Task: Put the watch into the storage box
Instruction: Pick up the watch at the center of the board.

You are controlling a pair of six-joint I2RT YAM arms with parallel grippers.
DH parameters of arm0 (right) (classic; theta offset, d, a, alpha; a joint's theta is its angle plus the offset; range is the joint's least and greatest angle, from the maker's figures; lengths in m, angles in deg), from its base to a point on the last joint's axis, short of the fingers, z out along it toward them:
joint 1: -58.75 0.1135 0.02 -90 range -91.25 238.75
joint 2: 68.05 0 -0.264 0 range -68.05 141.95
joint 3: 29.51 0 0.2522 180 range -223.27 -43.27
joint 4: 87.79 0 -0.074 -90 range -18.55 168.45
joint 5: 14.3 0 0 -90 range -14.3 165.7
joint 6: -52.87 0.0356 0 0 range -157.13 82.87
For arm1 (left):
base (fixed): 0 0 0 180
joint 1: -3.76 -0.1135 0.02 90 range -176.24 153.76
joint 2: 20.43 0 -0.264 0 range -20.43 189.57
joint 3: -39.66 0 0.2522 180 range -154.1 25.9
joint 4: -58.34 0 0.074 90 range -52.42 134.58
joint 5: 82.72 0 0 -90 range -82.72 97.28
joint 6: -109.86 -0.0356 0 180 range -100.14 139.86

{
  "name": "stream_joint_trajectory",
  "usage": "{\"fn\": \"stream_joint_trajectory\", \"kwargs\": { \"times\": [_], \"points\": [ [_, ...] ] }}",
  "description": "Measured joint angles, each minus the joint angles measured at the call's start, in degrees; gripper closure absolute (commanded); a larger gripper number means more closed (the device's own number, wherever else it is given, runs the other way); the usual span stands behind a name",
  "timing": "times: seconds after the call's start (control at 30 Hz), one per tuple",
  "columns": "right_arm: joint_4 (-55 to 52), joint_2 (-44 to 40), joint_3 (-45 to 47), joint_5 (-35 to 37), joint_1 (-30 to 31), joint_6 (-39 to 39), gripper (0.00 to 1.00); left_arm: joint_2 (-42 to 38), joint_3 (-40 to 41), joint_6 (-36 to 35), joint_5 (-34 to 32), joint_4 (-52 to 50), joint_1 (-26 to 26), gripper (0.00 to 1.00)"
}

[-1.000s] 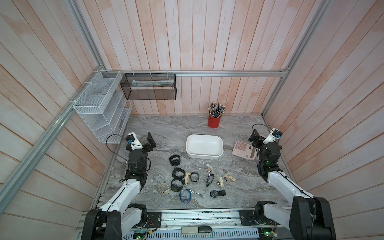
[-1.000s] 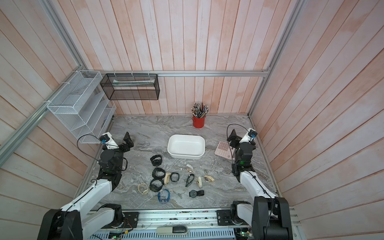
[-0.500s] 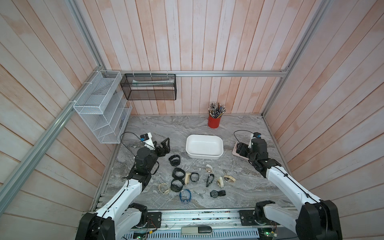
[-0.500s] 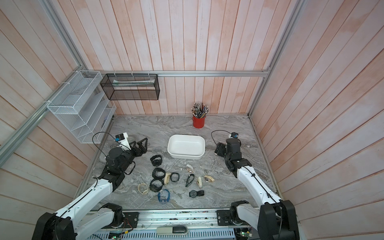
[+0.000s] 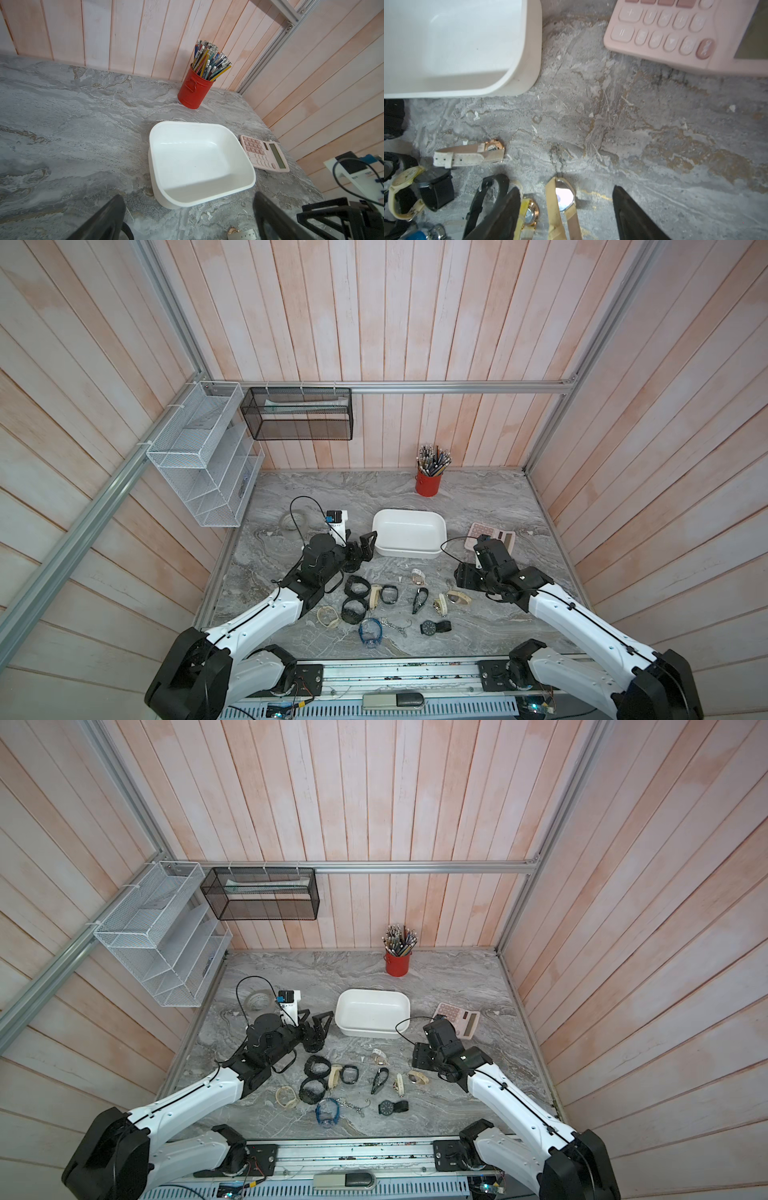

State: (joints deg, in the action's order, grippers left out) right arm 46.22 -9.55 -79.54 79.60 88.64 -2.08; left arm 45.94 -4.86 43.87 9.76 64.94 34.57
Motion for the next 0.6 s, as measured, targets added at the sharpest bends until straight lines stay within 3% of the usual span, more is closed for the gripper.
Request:
{"fn": "stream_joint_trajectory", "kwargs": {
  "times": [0.43,0.6],
  "points": [
    [-3.08,-3.17,2.84,-0.55,5.97,7.3,0.27,0.94,-0.74,-0.66,-0.15,0.24,0.13,0.03],
    [-3.8,-2.69,3.26,0.59,7.43,9.68,0.42,1.01,-0.74,-0.42,-0.15,0.24,0.13,0.03]
  ]
}}
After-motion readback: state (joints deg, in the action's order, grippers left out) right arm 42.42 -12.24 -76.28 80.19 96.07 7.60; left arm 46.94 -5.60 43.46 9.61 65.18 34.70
